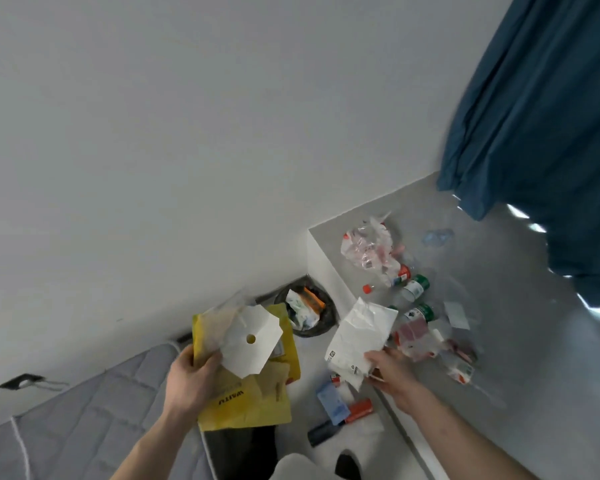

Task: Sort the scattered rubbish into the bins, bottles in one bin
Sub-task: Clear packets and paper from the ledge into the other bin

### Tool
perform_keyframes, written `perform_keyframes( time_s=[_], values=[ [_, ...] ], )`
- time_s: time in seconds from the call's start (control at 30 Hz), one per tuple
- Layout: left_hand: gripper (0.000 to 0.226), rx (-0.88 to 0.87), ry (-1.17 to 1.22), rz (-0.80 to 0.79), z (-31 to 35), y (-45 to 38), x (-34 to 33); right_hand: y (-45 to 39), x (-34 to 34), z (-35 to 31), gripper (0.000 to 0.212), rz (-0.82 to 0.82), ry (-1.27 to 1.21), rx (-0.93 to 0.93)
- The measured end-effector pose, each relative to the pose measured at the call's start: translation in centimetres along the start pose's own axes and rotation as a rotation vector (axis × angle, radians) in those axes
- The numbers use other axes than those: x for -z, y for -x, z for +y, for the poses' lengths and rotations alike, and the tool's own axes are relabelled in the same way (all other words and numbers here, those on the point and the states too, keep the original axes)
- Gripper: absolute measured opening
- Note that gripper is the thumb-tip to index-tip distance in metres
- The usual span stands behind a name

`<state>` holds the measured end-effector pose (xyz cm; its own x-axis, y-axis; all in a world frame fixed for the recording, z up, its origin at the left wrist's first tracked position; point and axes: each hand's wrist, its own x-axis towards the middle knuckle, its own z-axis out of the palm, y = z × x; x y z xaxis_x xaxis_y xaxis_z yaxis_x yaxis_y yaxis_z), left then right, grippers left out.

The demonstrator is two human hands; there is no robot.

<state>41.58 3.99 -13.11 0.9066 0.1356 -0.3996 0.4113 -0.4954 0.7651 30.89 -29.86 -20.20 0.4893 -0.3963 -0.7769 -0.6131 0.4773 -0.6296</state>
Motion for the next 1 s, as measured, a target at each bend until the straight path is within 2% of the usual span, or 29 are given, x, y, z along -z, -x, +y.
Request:
perform_keyframes(
  time_s=[0.13,0.23,0.27,0.43,0.67,0.8,1.0],
  values=[
    [0.021,-0.063,-0.028,-0.135,2.4,-6.4,0.9,-1.2,-3.0,0.0,0.024,0.097,0.005,-0.026],
    [0.022,-0.078,-0.100,-0.189,4.0,-11.2,1.3,-2.6,-4.4,0.8,0.044,0.128,0.023,0.007],
    [0.021,-0.073,-0.134,-0.209,4.4,-12.6,1.4,-2.7,-4.8,1.0,0.045,0.132,0.009,0.014],
    [0.016,-0.096,-0.239,-0.240,6.2,-16.7,1.4,-0.7,-6.4,0.6,0.024,0.182,-0.136,-0.017],
    [0.015,-0.080,-0.231,-0.188,5.9,-16.6,-0.2,-0.3,-5.5,1.3,0.018,0.219,-0.115,-0.016],
    [0.017,-0.080,-0.309,-0.234,5.8,-16.9,-1.0,0.6,-6.4,2.7,0.016,0.241,-0.085,-0.065],
    [0.012,-0.101,-0.378,-0.301,8.1,-21.3,-4.9,0.9,-7.3,1.0,0.005,0.303,-0.136,-0.115]
  ],
)
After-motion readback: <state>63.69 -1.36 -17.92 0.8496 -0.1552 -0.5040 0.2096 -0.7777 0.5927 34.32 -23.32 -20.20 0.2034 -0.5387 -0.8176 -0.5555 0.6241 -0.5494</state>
